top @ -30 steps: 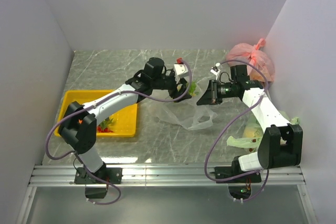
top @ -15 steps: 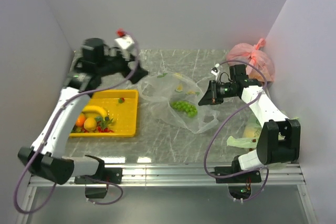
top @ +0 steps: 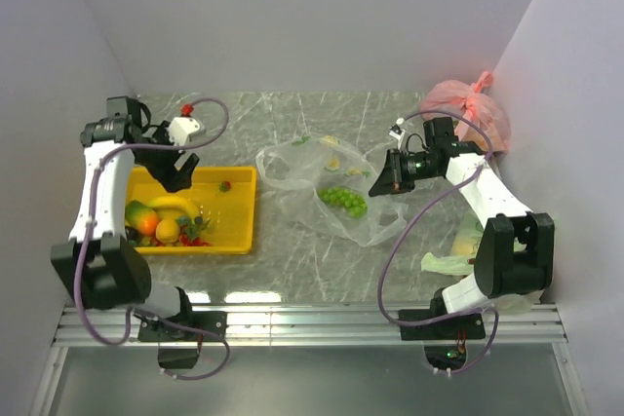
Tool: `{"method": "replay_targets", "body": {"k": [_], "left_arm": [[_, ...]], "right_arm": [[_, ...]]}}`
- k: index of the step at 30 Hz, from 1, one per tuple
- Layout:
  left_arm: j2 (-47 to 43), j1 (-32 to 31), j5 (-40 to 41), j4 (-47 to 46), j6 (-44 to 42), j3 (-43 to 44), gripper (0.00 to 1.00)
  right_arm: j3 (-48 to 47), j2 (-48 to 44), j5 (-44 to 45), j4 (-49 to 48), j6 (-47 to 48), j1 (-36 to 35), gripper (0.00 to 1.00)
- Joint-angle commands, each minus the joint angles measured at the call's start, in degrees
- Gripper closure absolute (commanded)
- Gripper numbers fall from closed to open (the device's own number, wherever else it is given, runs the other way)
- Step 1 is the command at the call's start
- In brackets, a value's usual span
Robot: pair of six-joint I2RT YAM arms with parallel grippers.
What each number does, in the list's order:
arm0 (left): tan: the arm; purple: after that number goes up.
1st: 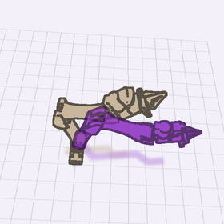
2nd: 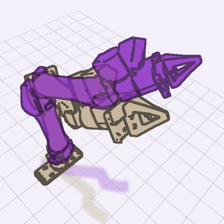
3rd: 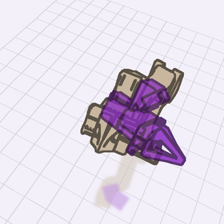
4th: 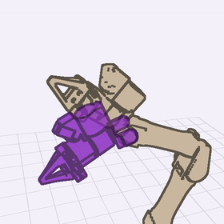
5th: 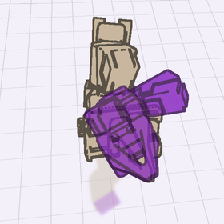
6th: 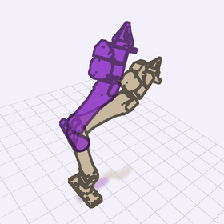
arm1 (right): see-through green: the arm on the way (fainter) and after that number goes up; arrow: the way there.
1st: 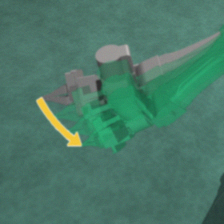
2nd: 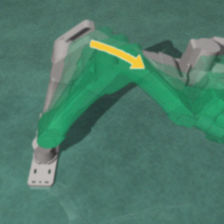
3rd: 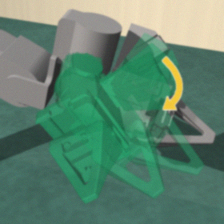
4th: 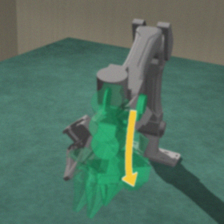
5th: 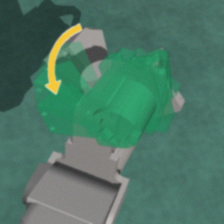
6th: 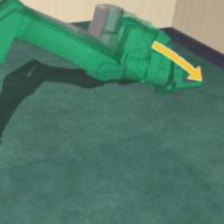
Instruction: Place the fake fruits into the plastic bag and tie a complex knot
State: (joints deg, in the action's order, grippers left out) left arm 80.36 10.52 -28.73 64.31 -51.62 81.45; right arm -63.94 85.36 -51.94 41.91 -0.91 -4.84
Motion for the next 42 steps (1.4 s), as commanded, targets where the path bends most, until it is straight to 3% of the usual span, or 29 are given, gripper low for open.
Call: {"method": "replay_targets", "body": {"k": [1,11,16,28,33,34,38,39,42], "left_arm": [[5.06,0.11,5.87,3.91,-14.47,1.6,0.13],[13.94,-0.15,14.75,-4.89,-30.03,-3.66,0.13],[18.51,-1.29,15.02,-7.71,-31.18,-5.6,0.16],[24.5,-2.44,15.29,-14.91,-34.08,-11.49,0.31],[24.15,-2.44,13.7,-14.75,-32.59,-11.49,0.52],[23.88,-2.53,12.92,-14.05,-32.15,-11.14,0.63],[20.46,-2.44,7.92,-9.22,-27.85,-5.36,0.84],[18.1,-2.79,6.33,-8.34,-23.84,-3.94,0.95],[14.13,-4.71,0.88,-7.45,-14.0,2.99,1.0]], "right_arm": [[-3.03,0.68,-1.23,2.47,3.01,-0.61,1.0],[-4.0,0.07,3.43,3.61,2.23,-2.45,1.0],[-3.73,0.24,4.39,4.05,2.58,-2.54,1.0],[-4.17,1.65,3.16,4.85,3.19,-2.45,1.0],[-4.0,1.83,2.81,4.41,3.02,-2.45,1.0],[-3.91,1.74,2.9,4.41,3.1,-2.45,1.0],[-3.56,1.04,3.69,3.62,2.75,-2.45,1.0],[-3.38,0.86,4.04,3.09,2.14,-2.45,1.0],[-3.21,0.24,3.87,2.39,1.17,-2.45,1.0]]}}
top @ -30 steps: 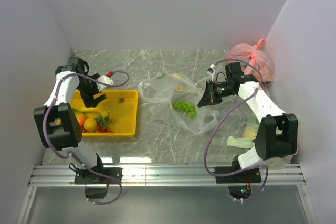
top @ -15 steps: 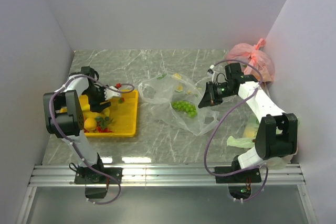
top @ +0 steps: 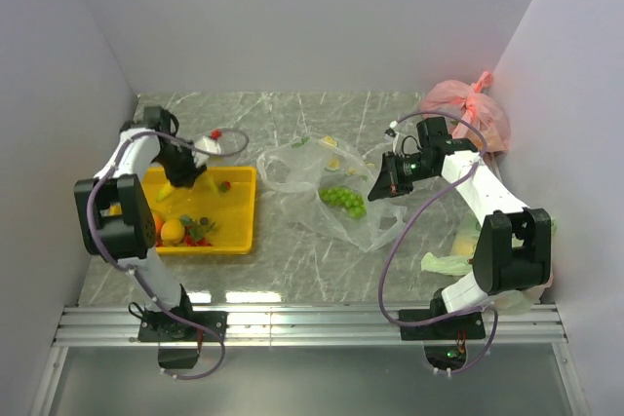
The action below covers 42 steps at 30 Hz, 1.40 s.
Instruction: Place the fake fruits into the plastic bag and tie a complex knot
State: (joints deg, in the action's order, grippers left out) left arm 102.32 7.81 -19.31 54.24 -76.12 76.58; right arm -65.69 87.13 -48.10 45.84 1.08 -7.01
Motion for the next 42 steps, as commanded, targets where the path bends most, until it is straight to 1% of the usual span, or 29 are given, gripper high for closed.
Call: {"method": "replay_targets", "body": {"k": [1,2,3,5,6,7,8,9,10,11,12,14,15,16,17,18,19,20,21,24,26,29,35,36,37,38,40,41,42], "left_arm": [[-8.62,-2.97,-9.16,1.58,14.64,9.54,0.99],[-10.37,-4.02,-8.82,0.18,18.86,12.08,0.99],[-11.35,-6.64,-8.64,-2.36,25.43,13.15,0.99],[-15.11,-9.55,-9.77,-6.49,31.35,14.91,0.99],[-16.88,-12.79,-9.43,-10.08,39.47,14.4,0.99],[-18.63,-14.74,-9.26,-18.82,42.86,12.3,1.0],[-22.39,-16.76,-9.6,-23.08,45.5,10.72,1.0],[-24.17,-21.39,-9.52,-31.65,49.45,9.13,1.0],[-26.71,-23.87,-9.6,-35.22,51.05,5.9,1.0],[-27.35,-28.77,-10.39,-37.95,53.16,4.56,0.99],[-27.61,-31.43,-9.79,-40.85,54.22,3.42,0.98],[-26.05,-36.44,-8.2,-45.96,56.42,1.65,0.95],[-25.16,-40.29,-7.07,-47.8,58.78,1.12,0.95],[-24.29,-42.07,-6.62,-49.65,60.11,-0.01,0.94],[-22.8,-43.66,-6.36,-54.98,62.38,-0.98,0.92],[-22.17,-46.63,-6.09,-57.99,63.1,-1.95,0.9],[-21.64,-47.97,-5.83,-61.24,63.54,-4.57,0.89],[-20.6,-49.28,-5.48,-67.1,63.9,-5.99,0.88],[-19.89,-51.65,-5.39,-69.42,63.38,-7.22,0.85],[-16.38,-54.3,-5.12,-73.12,61.62,-9.69,0.85],[-13.57,-54.66,-5.56,-73.92,60.74,-10.22,0.85],[-11.1,-54.49,-5.21,-71.21,54.79,-10.74,0.87],[-11.44,-50.27,-7.67,-55.4,46.69,-11.27,0.87],[-11.27,-49.31,-7.5,-54.42,45.46,-11.1,0.87],[-10.92,-49.3,-6.89,-50.24,44.22,-10.49,0.85],[-9.79,-49.21,-6.45,-48.8,41.78,-9.87,0.82],[-8.55,-49.21,-5.48,-46.08,40.7,-6.54,0.57],[-7.33,-49.3,-4.69,-43.45,41.22,-4.96,0.41],[-6.97,-49.47,-3.73,-42.73,42.79,-3.38,0.01]], "right_arm": [[-1.46,-1.61,-0.59,-1.72,-0.99,-0.29,1.0],[-1.54,-1.7,-0.86,-1.72,-0.99,-0.29,1.0],[-1.55,-1.79,-1.12,-1.81,-0.99,-0.29,1.0],[-1.37,-1.88,-1.65,-2.16,-2.92,-0.29,1.0],[-1.28,-1.88,-2.0,-2.25,-3.28,-0.38,1.0],[-1.37,-1.7,-2.44,-2.34,-3.37,-0.38,1.0],[-1.46,-1.53,-2.96,-2.17,-3.54,-0.38,1.0],[-1.63,-1.44,-3.32,-1.99,-3.72,-0.38,1.0],[-1.81,-1.18,-3.58,-1.99,-3.81,-0.29,1.0],[-1.81,-1.09,-4.28,-1.73,-4.07,-0.38,1.0],[-1.98,-1.09,-4.72,-1.72,-4.16,-0.38,1.0],[-2.25,-1.09,-5.6,-1.46,-4.16,-0.29,1.0],[-2.34,-1.09,-6.13,-1.11,-4.07,-0.29,1.0],[-2.34,-1.26,-6.48,-1.11,-4.24,-0.38,1.0],[-2.34,-1.35,-6.92,-0.76,-4.25,-0.38,1.0],[-2.16,-1.44,-8.4,-0.67,-4.25,-0.38,1.0],[-1.99,-1.61,-8.94,-0.84,-4.51,-0.29,1.0],[-1.81,-1.62,-9.29,-1.02,-4.86,-0.29,1.0],[-1.63,-1.62,-9.56,-1.11,-4.95,-0.29,1.0],[-1.72,-1.88,-9.91,-0.67,-4.86,-0.2,1.0],[-1.72,-2.32,-10.09,-0.67,-5.21,-0.38,1.0],[-1.81,-2.76,-9.65,0.29,-4.69,0.06,1.0],[-0.58,-4.86,-8.6,0.91,-4.33,3.22,1.0],[-0.14,-5.13,-8.51,0.91,-4.33,3.49,1.0],[0.03,-5.57,-8.59,1.0,-4.16,3.66,1.0],[0.12,-5.74,-8.68,1.09,-3.81,3.67,1.0],[0.13,-5.66,-9.65,1.0,-3.72,3.67,1.0],[-0.14,-5.31,-9.82,1.26,-3.11,3.58,1.0],[-0.75,-4.61,-10.08,2.13,-2.76,3.66,1.0]]}}
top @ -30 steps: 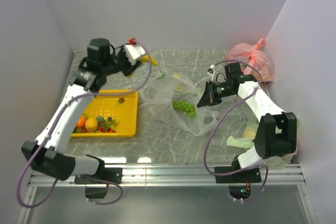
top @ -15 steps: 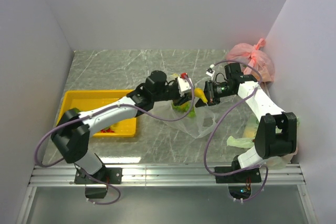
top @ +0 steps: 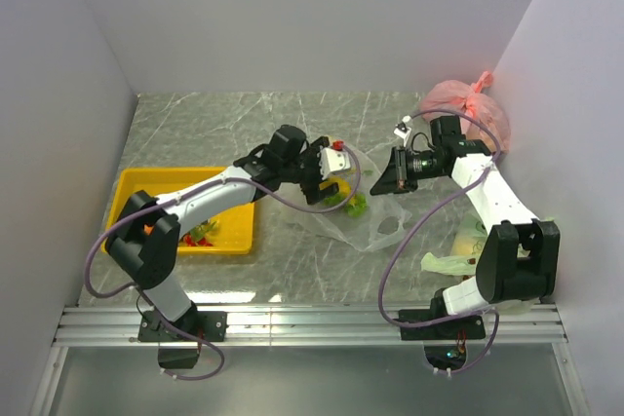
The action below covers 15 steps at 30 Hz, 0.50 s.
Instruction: Place the fake fruits into the plastic bag and tie a complex knot
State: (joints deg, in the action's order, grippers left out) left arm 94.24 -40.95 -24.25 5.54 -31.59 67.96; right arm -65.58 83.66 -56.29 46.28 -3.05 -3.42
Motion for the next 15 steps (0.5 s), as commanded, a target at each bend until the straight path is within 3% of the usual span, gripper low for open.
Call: {"method": "replay_targets", "body": {"k": [1,6,8,11,14,15], "left_arm": [[1.3,-0.62,1.57,6.84,0.02,8.47,0.01],[-2.21,0.08,-3.25,14.31,11.53,19.64,0.01],[-5.28,0.08,0.49,14.76,19.42,24.92,0.01],[-8.35,2.0,2.79,22.74,20.34,30.37,0.01],[-11.25,8.67,2.12,33.54,23.58,30.92,0.01],[-12.31,13.57,0.88,35.75,23.68,30.22,0.01]], "right_arm": [[-1.21,-0.78,-2.24,2.05,1.55,0.08,1.0],[-1.83,-0.08,-1.28,2.32,1.55,-0.8,1.0],[-2.0,0.1,-0.32,2.23,1.03,-1.24,1.0],[-2.09,0.1,1.0,1.62,0.15,-1.94,1.0],[-2.09,0.28,1.8,1.44,-0.29,-2.29,1.0],[-2.09,0.19,2.67,1.27,-0.38,-2.29,1.0]]}}
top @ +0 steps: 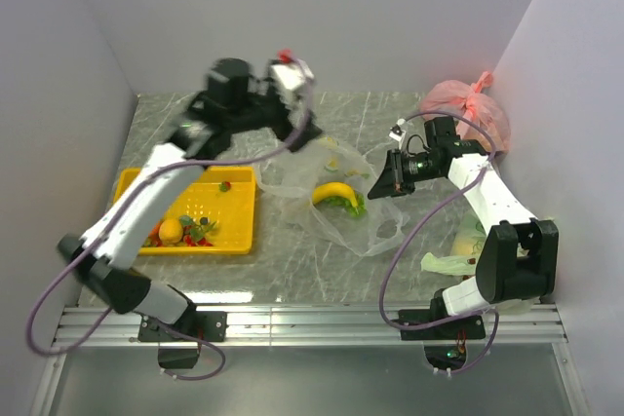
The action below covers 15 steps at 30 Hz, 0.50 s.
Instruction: Place the fake fruits into the plastic bag and tie a complex knot
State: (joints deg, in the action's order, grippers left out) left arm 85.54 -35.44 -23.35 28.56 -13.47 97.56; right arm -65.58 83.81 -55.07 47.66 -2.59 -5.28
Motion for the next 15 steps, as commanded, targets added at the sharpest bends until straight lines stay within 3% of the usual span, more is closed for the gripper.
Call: {"method": "replay_targets", "body": {"k": [1,5,10,15], "left_arm": [[-6.23,10.37,0.24,17.1,5.22,-1.91,0.01],[-14.42,21.88,1.63,25.84,-3.74,-11.14,0.02],[-22.5,30.42,9.01,31.64,-10.34,-27.75,0.02],[-23.14,38.16,15.17,33.15,-12.1,-39.0,0.05]], "right_arm": [[-2.18,-0.22,2.41,-0.2,-0.92,-0.7,1.0],[-2.88,-0.93,4.0,1.2,1.01,-1.75,1.0],[-2.27,-1.72,5.23,1.3,2.06,-2.54,1.0],[-2.18,-1.37,6.29,0.77,2.06,-2.89,1.0]]}}
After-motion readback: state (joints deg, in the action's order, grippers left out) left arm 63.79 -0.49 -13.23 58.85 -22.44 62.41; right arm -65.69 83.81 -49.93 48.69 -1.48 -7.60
